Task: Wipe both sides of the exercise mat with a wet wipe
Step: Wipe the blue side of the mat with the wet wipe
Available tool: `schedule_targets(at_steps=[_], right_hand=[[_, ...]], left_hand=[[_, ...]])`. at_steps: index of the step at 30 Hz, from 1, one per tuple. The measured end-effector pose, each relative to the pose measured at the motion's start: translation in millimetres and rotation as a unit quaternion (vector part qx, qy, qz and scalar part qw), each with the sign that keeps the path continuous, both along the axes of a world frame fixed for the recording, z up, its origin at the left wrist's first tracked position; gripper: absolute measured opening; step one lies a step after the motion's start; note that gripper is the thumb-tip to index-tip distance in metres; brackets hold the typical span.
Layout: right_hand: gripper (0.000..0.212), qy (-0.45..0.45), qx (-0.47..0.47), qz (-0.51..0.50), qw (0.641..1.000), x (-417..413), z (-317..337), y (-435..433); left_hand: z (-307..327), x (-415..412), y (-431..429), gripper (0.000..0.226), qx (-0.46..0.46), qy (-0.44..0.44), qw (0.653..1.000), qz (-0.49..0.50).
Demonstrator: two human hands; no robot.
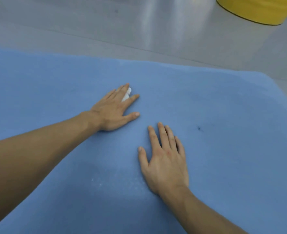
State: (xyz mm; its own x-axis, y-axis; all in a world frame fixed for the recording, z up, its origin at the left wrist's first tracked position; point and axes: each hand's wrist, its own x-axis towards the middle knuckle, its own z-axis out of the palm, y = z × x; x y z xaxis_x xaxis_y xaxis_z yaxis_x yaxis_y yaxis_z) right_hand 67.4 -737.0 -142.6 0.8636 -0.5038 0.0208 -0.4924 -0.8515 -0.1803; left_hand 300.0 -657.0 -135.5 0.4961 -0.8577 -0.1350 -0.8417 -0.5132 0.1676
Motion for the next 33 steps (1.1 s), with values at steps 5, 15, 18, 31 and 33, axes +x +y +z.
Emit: schedule_targets(at_steps=[5,15,18,31,33], right_hand=[[0.072,0.009,-0.007,0.003,1.000,-1.7,1.3,-0.4],[0.076,0.023,-0.015,-0.005,1.000,-0.9,4.5,1.7],[0.077,0.025,-0.012,-0.008,1.000,0.3,6.1,2.6],[0.074,0.021,-0.001,0.000,1.000,-0.1,5.9,0.6],[0.073,0.017,-0.004,0.002,1.000,0.3,4.1,0.9]], left_hand=[[7.5,-46.5,52.6,0.096,0.008,0.006,0.998,-0.059],[14.3,-144.1,181.7,0.080,0.017,-0.033,0.986,-0.165],[11.8,-153.7,195.8,0.080,0.005,-0.057,0.984,-0.171],[-11.8,39.0,102.8,0.090,0.010,-0.024,0.990,0.141],[-12.1,44.2,98.8,0.087,-0.005,-0.017,0.989,0.146]])
